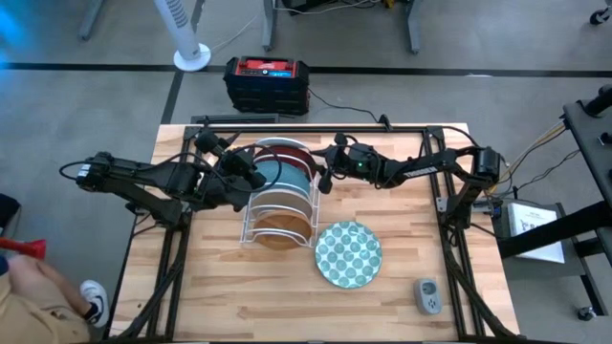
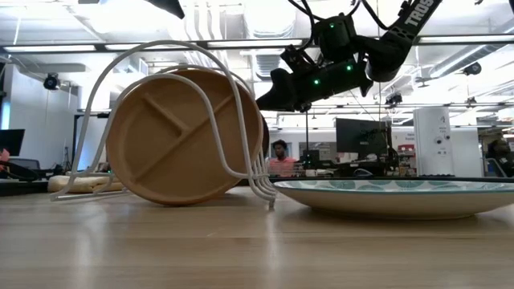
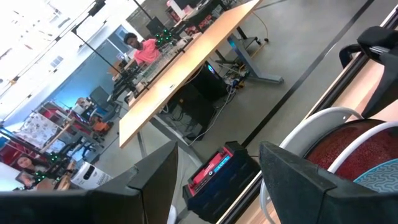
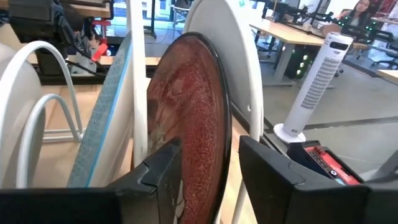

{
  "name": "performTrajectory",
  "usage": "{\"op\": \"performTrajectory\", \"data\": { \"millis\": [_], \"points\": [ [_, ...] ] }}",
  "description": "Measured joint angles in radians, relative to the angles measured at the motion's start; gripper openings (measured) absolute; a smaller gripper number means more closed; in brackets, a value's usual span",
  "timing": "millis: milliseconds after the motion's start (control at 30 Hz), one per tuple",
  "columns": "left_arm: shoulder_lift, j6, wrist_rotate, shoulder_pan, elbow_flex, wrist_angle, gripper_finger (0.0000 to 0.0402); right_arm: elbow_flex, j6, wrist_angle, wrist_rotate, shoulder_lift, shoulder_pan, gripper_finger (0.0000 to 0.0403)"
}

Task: Sort dishes
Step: Put the red plate into the dishwasher rack, then put the green plate into the dishwasher rack

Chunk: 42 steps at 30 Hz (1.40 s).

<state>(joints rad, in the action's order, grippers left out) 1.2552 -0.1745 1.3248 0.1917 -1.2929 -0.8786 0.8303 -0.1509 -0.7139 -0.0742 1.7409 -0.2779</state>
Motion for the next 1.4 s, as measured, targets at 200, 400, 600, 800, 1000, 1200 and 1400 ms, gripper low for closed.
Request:
{"op": "performTrajectory", "data": {
  "millis": [200,400,600,800,1000,1200,1400],
  "points": [
    [0.0,0.0,0.0,0.0,0.0,-0.002,0.0213,0.0,0.014,0.037,-0.004,-0.011,0.0,0.0165],
    [0.0,-0.013,-0.01,0.0,0.0,0.01,0.0213,-0.001,0.051,0.175,-0.005,-0.071,0.001,0.0179],
    [0.0,-0.022,-0.166,0.009,0.0,0.045,0.0213,-0.001,0.105,0.4,-0.005,-0.172,0.003,0.0183],
    [0.003,-0.025,-0.365,0.05,0.001,0.083,0.0213,-0.003,0.189,0.744,0.025,-0.31,0.008,0.0187],
    [0.003,-0.102,-0.4,0.159,0.001,0.104,0.0213,-0.066,0.238,0.935,0.057,-0.465,0.07,0.0192],
    [0.009,-0.194,-0.394,0.269,0.001,0.112,0.0213,-0.176,0.339,0.956,0.061,-0.579,0.166,0.0198],
    [0.061,-0.201,-0.388,0.326,0.001,0.148,0.0213,-0.285,0.507,0.955,0.061,-0.595,0.24,0.021]
  ]
}}
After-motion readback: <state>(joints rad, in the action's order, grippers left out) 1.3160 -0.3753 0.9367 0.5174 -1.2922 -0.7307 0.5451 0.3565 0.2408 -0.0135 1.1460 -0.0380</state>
